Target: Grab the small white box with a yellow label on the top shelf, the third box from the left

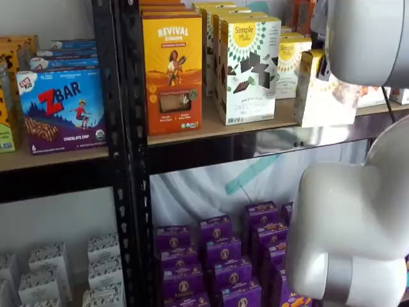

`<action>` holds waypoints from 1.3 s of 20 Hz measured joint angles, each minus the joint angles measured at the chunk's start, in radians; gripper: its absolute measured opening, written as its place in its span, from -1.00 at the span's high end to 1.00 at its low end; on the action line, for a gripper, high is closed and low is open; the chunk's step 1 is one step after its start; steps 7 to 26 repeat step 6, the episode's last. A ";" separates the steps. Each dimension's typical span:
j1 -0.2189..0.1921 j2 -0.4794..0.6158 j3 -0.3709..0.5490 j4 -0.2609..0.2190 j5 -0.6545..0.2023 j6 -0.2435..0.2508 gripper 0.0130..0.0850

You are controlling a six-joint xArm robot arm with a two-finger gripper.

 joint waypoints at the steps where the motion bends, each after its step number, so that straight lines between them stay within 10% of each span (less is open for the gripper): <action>1: 0.000 -0.011 0.010 -0.002 0.002 0.000 0.44; 26: -0.002 -0.058 0.051 -0.008 0.007 -0.003 0.44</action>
